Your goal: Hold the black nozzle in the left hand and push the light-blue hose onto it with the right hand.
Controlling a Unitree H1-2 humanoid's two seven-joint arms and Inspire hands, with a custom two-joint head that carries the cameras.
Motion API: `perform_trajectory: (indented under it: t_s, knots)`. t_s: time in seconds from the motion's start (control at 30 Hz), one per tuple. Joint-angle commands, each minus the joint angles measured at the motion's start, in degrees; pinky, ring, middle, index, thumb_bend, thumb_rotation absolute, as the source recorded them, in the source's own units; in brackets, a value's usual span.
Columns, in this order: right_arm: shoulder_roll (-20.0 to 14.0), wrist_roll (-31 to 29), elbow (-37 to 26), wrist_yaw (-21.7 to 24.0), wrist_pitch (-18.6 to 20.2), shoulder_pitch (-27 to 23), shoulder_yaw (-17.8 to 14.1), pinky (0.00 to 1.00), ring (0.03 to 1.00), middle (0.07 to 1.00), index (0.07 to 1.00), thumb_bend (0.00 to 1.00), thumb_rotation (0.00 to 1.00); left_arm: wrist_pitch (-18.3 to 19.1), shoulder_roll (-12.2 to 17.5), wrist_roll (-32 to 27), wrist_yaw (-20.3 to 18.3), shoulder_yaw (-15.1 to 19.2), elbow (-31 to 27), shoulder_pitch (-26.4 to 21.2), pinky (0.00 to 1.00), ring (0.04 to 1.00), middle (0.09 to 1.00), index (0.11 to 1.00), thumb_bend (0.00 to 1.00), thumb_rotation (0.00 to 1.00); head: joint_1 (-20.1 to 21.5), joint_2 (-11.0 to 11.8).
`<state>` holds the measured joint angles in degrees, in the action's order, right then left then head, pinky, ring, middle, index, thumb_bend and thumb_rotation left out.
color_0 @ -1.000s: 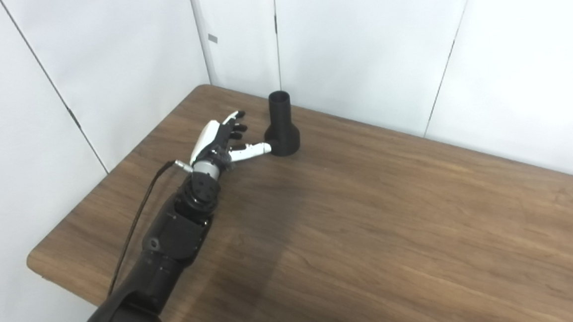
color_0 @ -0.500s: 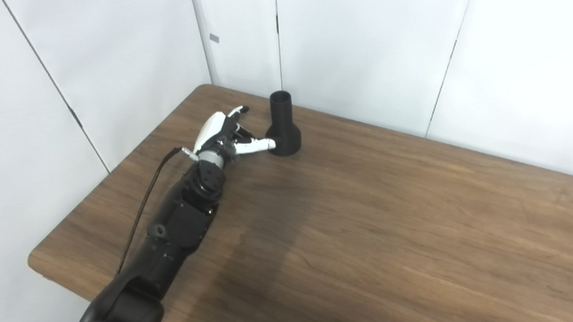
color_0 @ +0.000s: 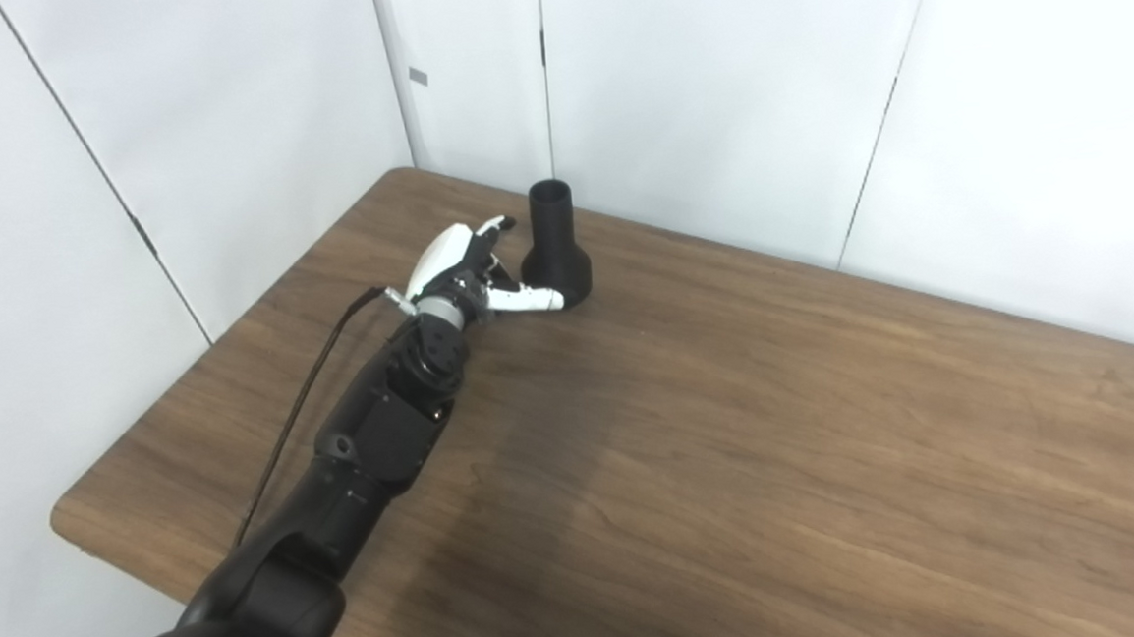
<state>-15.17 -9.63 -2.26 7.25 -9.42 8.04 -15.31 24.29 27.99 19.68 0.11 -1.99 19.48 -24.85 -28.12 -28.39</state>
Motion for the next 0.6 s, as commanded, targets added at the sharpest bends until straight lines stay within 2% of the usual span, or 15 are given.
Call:
perform_trajectory:
  t_s: [0.0,0.03,0.07,0.1,0.17,0.2,0.3,0.57]
  knots:
    - [-0.5,-0.29,0.43,-0.29,-0.61,-0.43,-0.07,0.51,0.65,0.682,0.499,0.49,0.18,0.59,-0.53,-1.23,-1.88,-0.27,1.93,2.59,0.35,0.541,0.644,0.96,1.0,0.31,-0.11,0.14]
    - [-0.5,-0.27,0.73,-0.25,-0.8,-0.59,-0.03,0.51,0.652,0.684,0.499,0.49,0.18,-0.8,-0.19,-1.28,-1.4,0.08,2.09,2.88,0.46,0.672,0.755,0.964,1.0,0.32,-0.21,0.91]
    - [-0.54,-0.22,1.14,-0.23,-0.91,-0.76,-0.01,0.51,0.654,0.685,0.499,0.49,0.18,-1.93,-0.02,-1.48,-0.98,0.57,2.01,3.27,0.51,0.715,0.786,0.966,1.0,0.33,-0.15,0.86]
    - [-0.63,-0.1,1.73,-0.22,-1.14,-1.02,0.0,0.51,0.659,0.689,0.499,0.5,0.18,-3.43,0.04,-1.92,-0.68,1.18,2.26,3.55,0.67,0.849,0.889,0.978,1.0,0.34,-0.34,1.43]
    - [-0.83,0.19,2.83,-0.16,-1.88,-1.46,0.01,0.52,0.665,0.692,0.5,0.5,0.18,-5.95,0.23,-2.79,-0.65,2.22,2.99,4.03,0.81,0.942,0.964,0.991,1.0,0.36,-0.55,1.59]
    - [-0.95,0.5,3.53,-0.18,-2.56,-1.75,0.0,0.52,0.668,0.694,0.5,0.5,0.18,-6.97,0.31,-3.07,-0.67,2.62,3.37,4.23,0.85,0.964,0.982,0.994,1.0,0.36,-0.71,1.76]
    - [-1.05,0.2,4.84,0.01,-3.59,-2.35,-0.02,0.52,0.666,0.693,0.5,0.5,0.18,-8.1,0.58,-3.31,-0.62,3.14,3.94,4.53,0.81,0.943,0.979,0.989,1.0,0.38,-0.75,2.11]
    - [-1.24,0.4,6.97,-0.06,-4.6,-3.41,0.26,0.51,0.66,0.689,0.499,0.5,0.18,-8.95,1.27,-4.01,-0.8,4.07,4.16,4.44,0.83,0.956,0.992,0.996,1.0,0.37,-1.44,2.99]
